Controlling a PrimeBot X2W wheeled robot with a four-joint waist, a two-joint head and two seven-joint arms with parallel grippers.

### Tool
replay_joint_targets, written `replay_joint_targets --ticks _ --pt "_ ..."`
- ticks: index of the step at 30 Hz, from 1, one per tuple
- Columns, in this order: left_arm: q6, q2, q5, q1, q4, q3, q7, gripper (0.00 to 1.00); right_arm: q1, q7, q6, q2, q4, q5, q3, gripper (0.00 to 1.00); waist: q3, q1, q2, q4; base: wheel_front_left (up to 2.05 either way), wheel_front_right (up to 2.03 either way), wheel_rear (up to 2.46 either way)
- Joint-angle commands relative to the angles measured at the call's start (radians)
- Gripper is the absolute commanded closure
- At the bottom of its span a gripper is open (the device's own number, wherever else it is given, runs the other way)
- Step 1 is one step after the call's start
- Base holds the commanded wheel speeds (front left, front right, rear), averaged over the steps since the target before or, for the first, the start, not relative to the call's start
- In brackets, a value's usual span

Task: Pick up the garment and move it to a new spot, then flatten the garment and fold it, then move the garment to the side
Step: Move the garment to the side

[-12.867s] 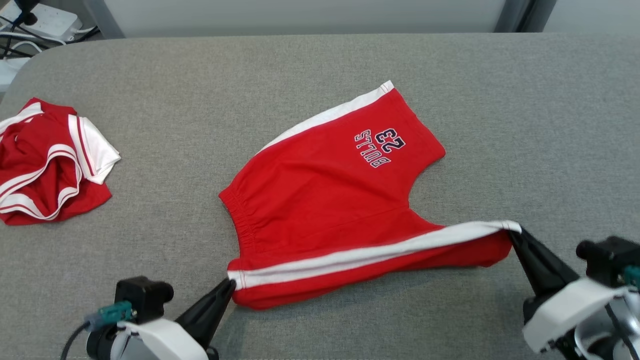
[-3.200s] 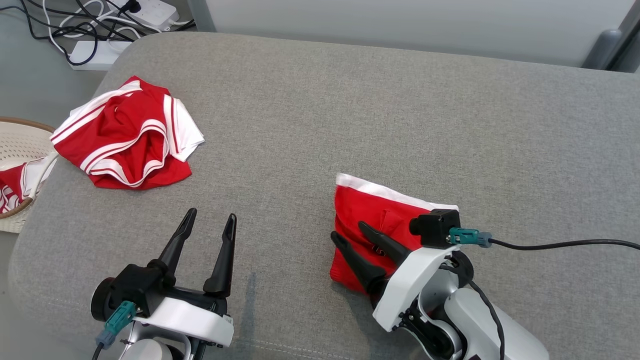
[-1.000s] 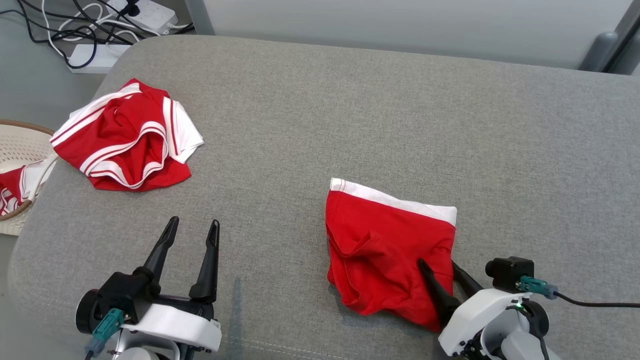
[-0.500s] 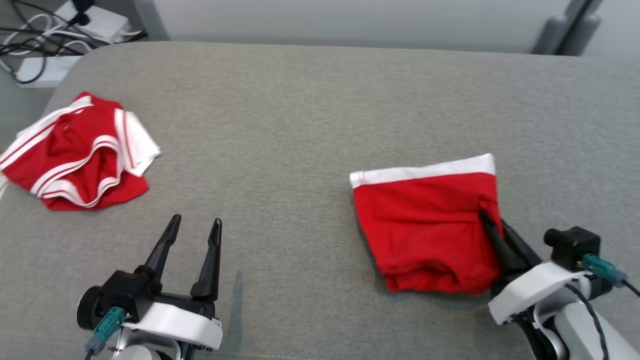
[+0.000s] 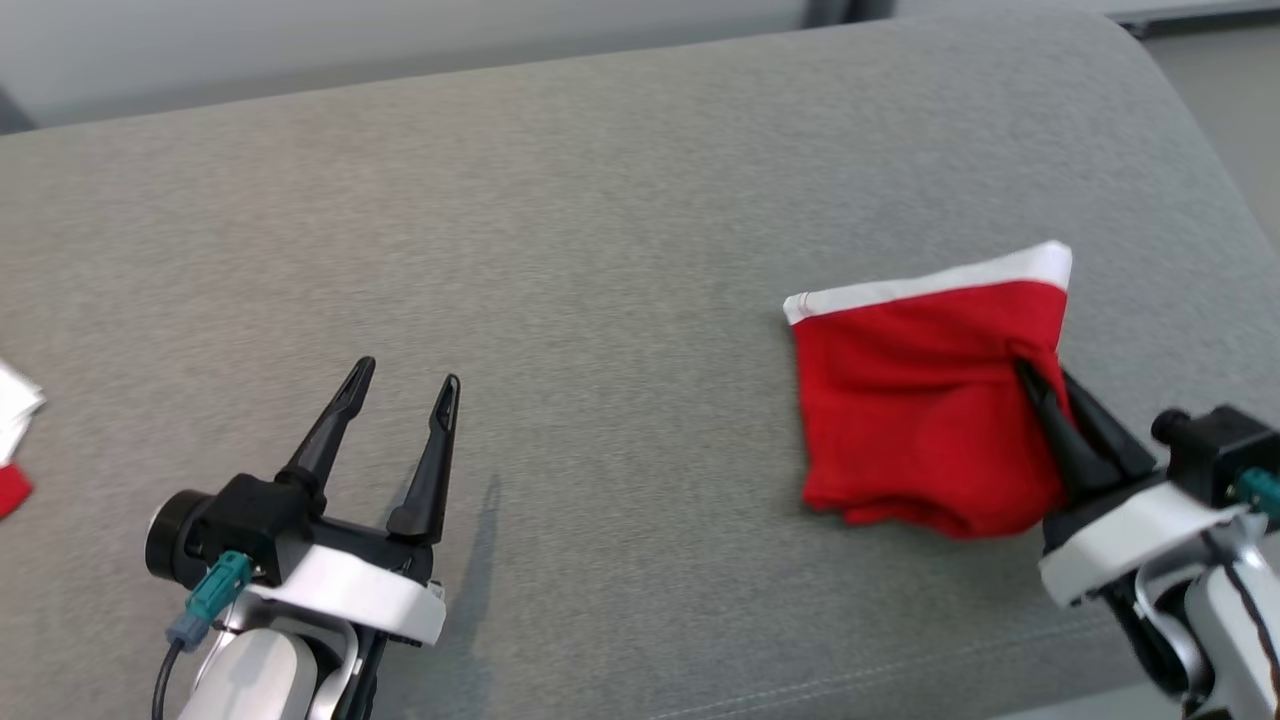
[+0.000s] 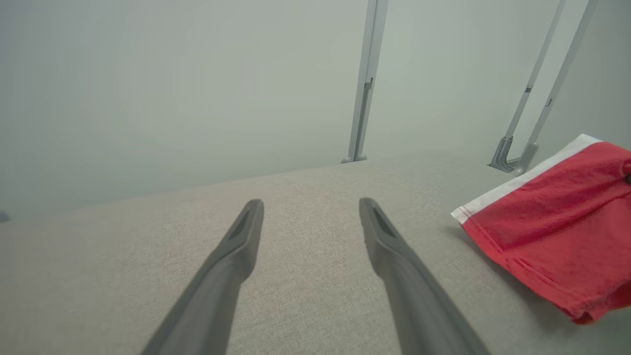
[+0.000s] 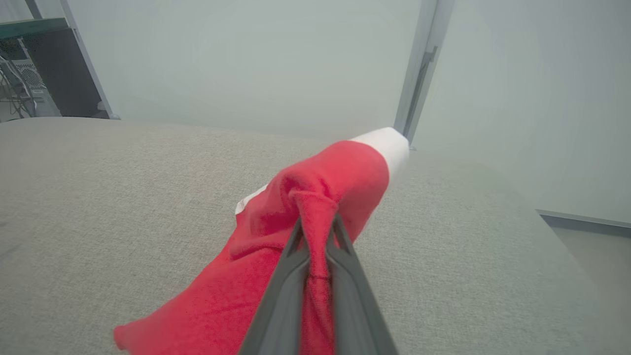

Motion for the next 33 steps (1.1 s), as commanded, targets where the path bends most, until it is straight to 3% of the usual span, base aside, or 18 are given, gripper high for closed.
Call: replay_joint_targets --ticks 1,6,11,16,21,26,33 --pt "-0.003 0.027 0.009 -0.051 -0.033 0.031 0.005 0.00 -0.047 0.007 0.001 -0.033 -0.023 0.005 0.017 1.00 0.044 0.0000 -0.0001 -0.083 0.00 0.00 0.00" --pt "-0.007 0.041 0.022 -0.087 -0.055 0.020 0.028 0.00 -0.183 0.010 0.001 -0.082 0.028 0.043 0.089 1.00 0.096 0.0000 -0.0001 -0.134 0.00 0.00 0.00" --pt "-0.013 0.045 0.033 -0.119 -0.068 0.002 0.045 0.00 -0.349 -0.003 0.001 -0.153 0.075 0.120 0.241 1.00 0.146 0.0000 -0.0001 -0.133 0.00 0.00 0.00" --pt "-0.019 0.045 0.034 -0.140 -0.067 -0.008 0.045 0.00 -0.483 -0.005 0.001 -0.215 -0.012 0.267 0.394 1.00 0.175 0.0000 -0.0001 -0.108 0.00 0.00 0.00" --pt "-0.019 0.038 0.033 -0.152 -0.064 -0.016 0.038 0.00 -0.528 0.018 0.001 -0.314 -0.052 0.364 0.441 1.00 0.192 0.0000 -0.0001 -0.083 0.00 0.00 0.00" --pt "-0.020 0.039 0.035 -0.168 -0.064 -0.020 0.034 0.00 -0.547 0.038 0.001 -0.435 0.046 0.421 0.472 1.00 0.226 0.0000 -0.0001 -0.063 0.00 0.00 0.00" --pt "-0.020 0.057 0.051 -0.202 -0.081 -0.029 0.052 0.00 -0.627 0.020 0.001 -0.444 0.282 0.444 0.522 1.00 0.292 0.0000 -0.0001 -0.055 0.00 0.00 0.00"
